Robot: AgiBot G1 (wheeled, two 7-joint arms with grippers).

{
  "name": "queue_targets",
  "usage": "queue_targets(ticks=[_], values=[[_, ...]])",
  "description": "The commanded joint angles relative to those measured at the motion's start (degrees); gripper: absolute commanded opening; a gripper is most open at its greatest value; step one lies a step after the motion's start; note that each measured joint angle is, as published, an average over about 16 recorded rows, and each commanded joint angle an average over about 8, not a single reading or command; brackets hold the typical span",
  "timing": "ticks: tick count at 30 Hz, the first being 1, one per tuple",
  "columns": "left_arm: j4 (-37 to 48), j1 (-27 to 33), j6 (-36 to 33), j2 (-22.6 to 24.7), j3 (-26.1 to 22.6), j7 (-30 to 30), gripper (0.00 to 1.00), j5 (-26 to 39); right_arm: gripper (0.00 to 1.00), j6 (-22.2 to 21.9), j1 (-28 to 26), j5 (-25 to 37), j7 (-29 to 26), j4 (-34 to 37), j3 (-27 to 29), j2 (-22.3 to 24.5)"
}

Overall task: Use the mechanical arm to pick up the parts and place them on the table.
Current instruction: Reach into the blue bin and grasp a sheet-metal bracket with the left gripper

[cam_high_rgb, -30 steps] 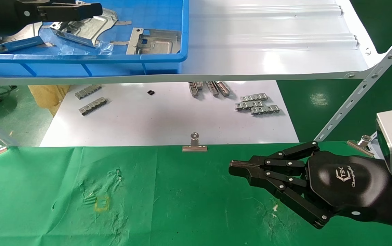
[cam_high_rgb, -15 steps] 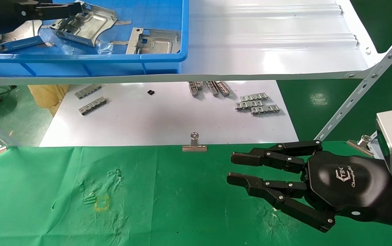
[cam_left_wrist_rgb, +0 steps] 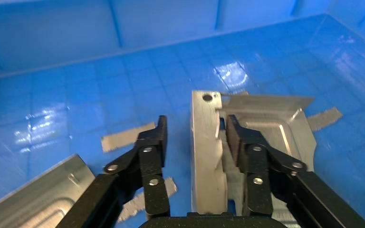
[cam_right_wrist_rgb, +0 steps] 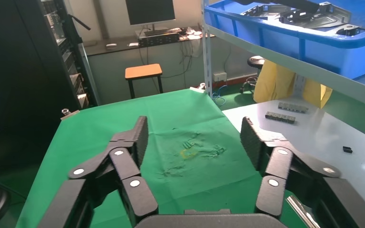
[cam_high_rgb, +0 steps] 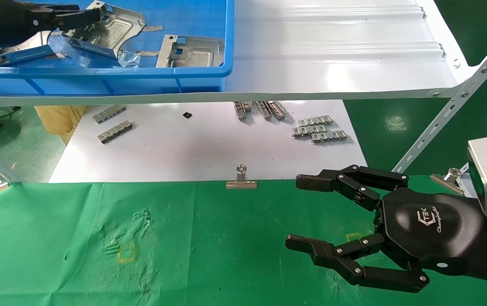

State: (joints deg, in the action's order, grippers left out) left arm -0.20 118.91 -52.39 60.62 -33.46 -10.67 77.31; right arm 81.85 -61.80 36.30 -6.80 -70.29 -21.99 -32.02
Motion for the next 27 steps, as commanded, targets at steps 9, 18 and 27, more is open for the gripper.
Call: queue_targets(ticks=[9, 18, 27], values=[[0.36, 0.34, -0.44, 0.02, -0.30, -0.72, 0.00, 0.41, 1.00, 0.00, 0.00, 0.00, 0.00, 0.00, 0.00, 0.00], [0.05, 1.00, -1.40, -0.23, -0.07, -1.06, 0.00, 0.09, 1.00, 0.00, 0.00, 0.00, 0.00, 0.00, 0.00, 0.00], [-1.84, 2.39, -10.36, -1.64, 1.39, -0.40, 0.00, -2.11, 1.00, 0.00, 0.00, 0.00, 0.00, 0.00, 0.00, 0.00]])
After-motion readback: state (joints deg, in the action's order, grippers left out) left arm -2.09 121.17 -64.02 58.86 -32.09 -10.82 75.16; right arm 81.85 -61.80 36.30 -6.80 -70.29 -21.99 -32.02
